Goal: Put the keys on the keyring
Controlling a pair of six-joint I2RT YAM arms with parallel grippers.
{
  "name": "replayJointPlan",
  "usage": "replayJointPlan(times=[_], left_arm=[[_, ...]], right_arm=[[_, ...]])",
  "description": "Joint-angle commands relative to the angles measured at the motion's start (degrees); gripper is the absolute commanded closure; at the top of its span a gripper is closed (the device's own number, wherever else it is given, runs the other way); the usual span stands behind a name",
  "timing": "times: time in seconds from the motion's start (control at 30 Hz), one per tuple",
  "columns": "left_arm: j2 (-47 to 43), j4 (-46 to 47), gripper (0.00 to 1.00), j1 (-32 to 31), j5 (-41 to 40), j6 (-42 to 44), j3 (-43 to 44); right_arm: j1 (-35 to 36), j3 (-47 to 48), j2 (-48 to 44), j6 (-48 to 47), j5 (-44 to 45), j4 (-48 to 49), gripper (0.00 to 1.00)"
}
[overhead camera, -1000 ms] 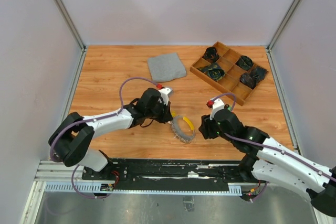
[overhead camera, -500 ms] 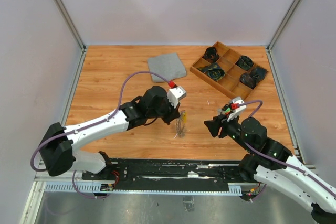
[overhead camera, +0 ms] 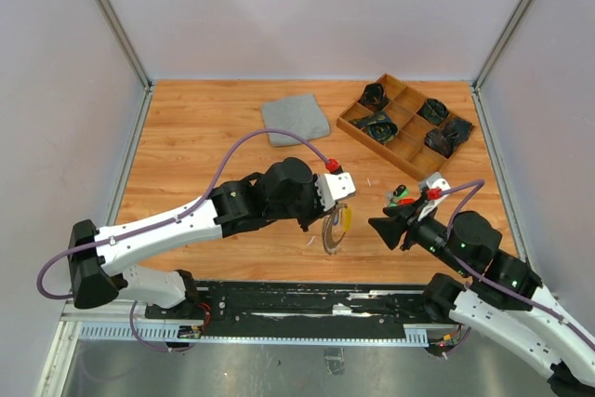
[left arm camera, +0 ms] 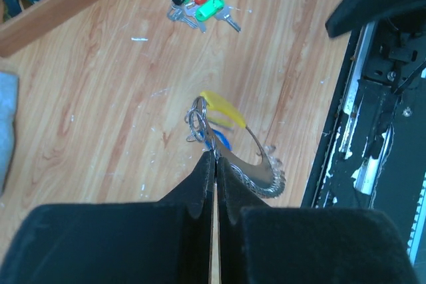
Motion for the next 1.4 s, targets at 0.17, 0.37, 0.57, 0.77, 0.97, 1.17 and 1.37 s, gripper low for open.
replayJointPlan(times=[0.17,0.37,0.57,0.77,0.97,1.17,1.37], left_arm=[[0.03,-3.86,1.00,-2.64,-3.13,5.56,4.16],[1.83,-5.13,0.99,-2.97,-5.98,5.88,5.96],[2.25,-3.39,0.99,-3.81,-6.73,5.77,5.08],[1.17,-2.10,0.99,-4.33,-7.13,6.01,3.80],[0.42,-1.26,1.00,-5.39,-8.95,6.43,2.53],[0.79,-0.97,0.99,-6.78,-11.56,7.37,1.84],[1.41,-0.69,1.00,-8.54,-13.25,7.99,1.41]], right_arm=[[-0.65,9.85,2.86,11.69,7.60,-11.13,0.49],[-0.71,15.04,7.62,17.50,8.15,-17.07,0.47],[-0.65,14.87,11.26,29.69,7.51,-17.21,0.42],[-0.66,13.49,15.31,50.21,10.65,-18.29,0.35],[-0.70,12.80,19.75,61.95,8.67,-16.21,0.31],[-0.65,12.08,24.82,65.72,1.96,-12.76,0.33],[-0.69,9.60,27.40,67.43,-0.87,-9.11,0.35]])
